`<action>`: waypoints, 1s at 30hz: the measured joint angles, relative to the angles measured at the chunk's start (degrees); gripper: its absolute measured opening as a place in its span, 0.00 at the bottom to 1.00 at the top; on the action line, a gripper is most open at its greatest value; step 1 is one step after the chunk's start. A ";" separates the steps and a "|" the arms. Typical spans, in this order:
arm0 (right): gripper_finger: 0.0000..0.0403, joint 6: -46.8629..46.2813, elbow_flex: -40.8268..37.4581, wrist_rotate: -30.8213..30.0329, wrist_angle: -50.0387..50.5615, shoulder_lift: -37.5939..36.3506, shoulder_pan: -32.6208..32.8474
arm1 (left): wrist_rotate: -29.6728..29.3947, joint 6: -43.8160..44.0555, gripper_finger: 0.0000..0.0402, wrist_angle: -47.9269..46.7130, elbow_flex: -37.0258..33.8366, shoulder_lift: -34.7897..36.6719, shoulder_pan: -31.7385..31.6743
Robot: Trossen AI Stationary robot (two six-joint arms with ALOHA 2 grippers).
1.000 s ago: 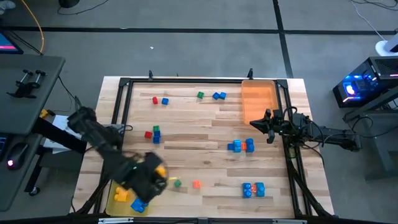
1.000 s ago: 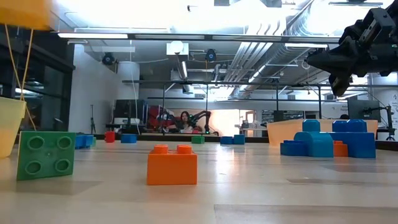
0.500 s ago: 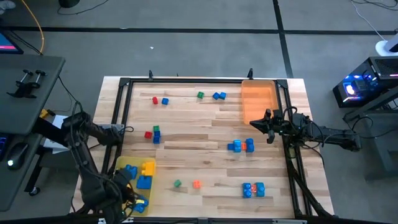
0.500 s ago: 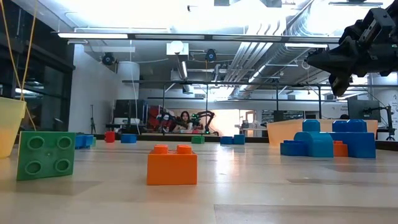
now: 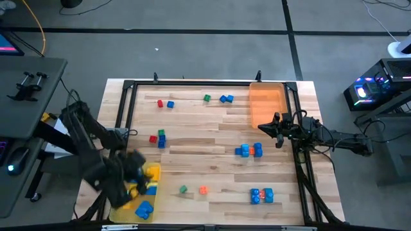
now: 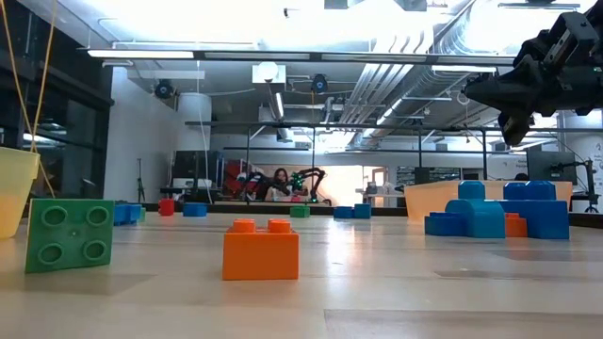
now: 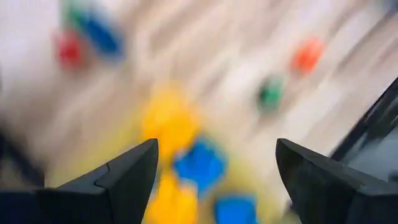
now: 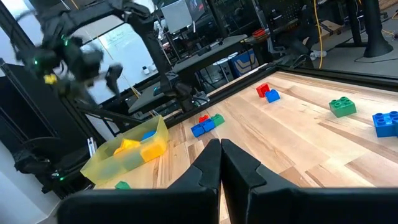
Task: Sort blocks by size
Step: Put the large blue game piece into the yellow bin
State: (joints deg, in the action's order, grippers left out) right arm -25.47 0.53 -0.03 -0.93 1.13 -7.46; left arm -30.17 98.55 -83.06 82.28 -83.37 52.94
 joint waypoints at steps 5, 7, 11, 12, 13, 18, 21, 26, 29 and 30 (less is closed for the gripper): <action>0.00 0.00 -0.01 0.01 0.00 0.00 0.01 | -14.01 -23.29 0.76 9.58 -1.05 7.19 -13.33; 0.00 0.00 -0.01 0.00 0.00 0.00 0.02 | -11.75 -37.58 0.76 22.65 -4.47 10.17 -20.75; 0.00 0.00 -0.01 0.01 0.00 0.00 0.00 | 12.20 -61.05 0.76 60.53 -15.47 13.15 -35.17; 0.00 0.00 -0.02 0.00 0.00 0.00 0.00 | 20.61 -63.86 0.76 70.81 -18.45 12.99 -38.18; 0.00 0.00 -0.02 0.02 0.00 0.00 0.00 | 28.58 -65.36 0.76 80.99 -21.26 12.33 -40.74; 0.00 0.00 0.01 0.00 0.00 0.00 0.01 | 42.63 -58.68 0.76 114.05 -29.53 7.20 -50.44; 0.00 0.00 0.01 0.02 0.00 -0.01 0.00 | 41.61 -55.18 0.76 112.97 -31.11 6.57 -55.96; 0.00 -0.12 0.00 -0.47 -0.11 0.00 0.00 | 40.12 -49.94 0.76 110.87 -32.44 6.89 -64.54; 0.00 -9.17 0.00 -5.15 -4.18 0.00 0.00 | 39.36 -49.74 0.76 111.42 -32.39 7.24 -68.98; 0.00 -13.85 -0.01 -7.84 -6.77 0.00 0.00 | 38.64 -49.75 0.76 111.25 -32.39 7.25 -70.32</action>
State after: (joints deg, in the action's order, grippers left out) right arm -39.32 0.52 -7.87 -7.70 1.13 -7.46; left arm 8.47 48.80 28.19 49.89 -76.12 -17.38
